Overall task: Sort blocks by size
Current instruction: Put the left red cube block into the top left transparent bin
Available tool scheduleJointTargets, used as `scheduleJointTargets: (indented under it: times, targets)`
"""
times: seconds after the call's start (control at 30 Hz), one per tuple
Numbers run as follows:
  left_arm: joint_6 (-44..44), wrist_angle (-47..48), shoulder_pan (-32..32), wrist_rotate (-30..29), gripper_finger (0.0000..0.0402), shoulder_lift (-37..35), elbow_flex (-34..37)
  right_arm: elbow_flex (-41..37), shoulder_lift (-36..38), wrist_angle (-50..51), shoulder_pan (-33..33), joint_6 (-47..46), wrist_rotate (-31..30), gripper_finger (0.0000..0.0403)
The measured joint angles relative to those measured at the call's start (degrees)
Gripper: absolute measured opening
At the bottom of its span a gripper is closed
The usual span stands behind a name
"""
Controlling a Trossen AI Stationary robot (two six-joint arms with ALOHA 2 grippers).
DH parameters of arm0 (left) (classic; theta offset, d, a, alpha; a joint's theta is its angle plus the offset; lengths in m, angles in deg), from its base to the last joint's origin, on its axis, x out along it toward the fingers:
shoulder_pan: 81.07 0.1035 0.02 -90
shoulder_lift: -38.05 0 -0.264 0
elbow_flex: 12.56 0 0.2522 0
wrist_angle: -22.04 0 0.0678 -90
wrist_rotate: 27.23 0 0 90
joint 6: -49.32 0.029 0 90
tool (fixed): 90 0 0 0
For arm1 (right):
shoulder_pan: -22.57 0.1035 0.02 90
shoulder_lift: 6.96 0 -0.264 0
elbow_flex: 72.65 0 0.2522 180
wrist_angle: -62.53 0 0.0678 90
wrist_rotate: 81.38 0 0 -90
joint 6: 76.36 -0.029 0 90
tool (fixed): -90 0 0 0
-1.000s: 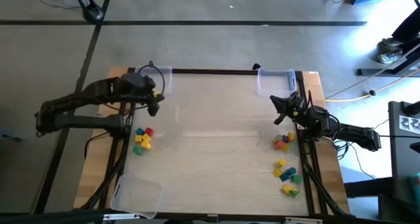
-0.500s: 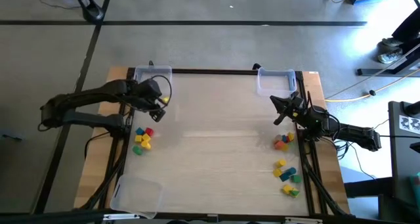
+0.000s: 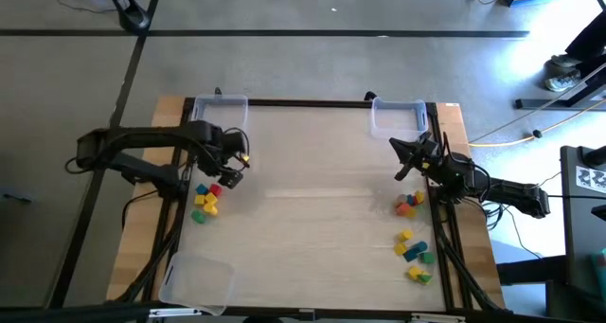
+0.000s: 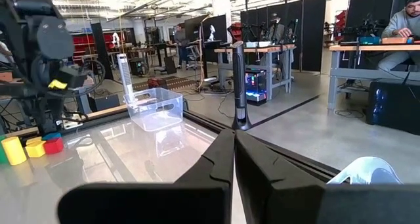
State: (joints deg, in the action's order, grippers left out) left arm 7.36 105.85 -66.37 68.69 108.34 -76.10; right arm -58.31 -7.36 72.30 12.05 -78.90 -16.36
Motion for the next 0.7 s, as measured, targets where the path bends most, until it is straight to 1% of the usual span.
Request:
scheduleJointTargets:
  times: [0.1, 0.2, 0.27, 0.37, 0.5, 0.7]
  targets:
    - [-3.3, -0.3, -2.0, -1.1, 0.0228, 1.2, 0.0, 0.0, 0.0, 0.0, 0.0, 0.0, 0.0, 0.0017]
    - [-6.6, 1.8, -3.4, -3.6, 0.0228, 2.5, 0.4, 0.0, 0.0, 0.1, 0.0, 0.0, 0.0, 0.0017]
    - [-7.7, 0.4, -4.3, -3.5, 0.0228, 2.6, 2.2, 0.0, 0.0, 0.1, 0.0, 0.0, 0.0, 0.0017]
    - [-9.8, -4.8, -5.6, -1.9, 0.0228, 2.6, 5.9, 0.0, 0.0, 0.1, 0.0, 0.0, 0.0, 0.0017]
    - [-12.0, -5.4, -6.6, -1.7, 0.0228, 2.7, 9.8, 0.0, 0.0, 0.1, 0.0, 0.1, 0.0, 0.0017]
    - [-12.5, -8.0, -6.6, -4.6, 0.0228, 2.6, 12.0, 0.0, 0.0, 0.2, 0.0, 0.0, 0.0, 0.0017]
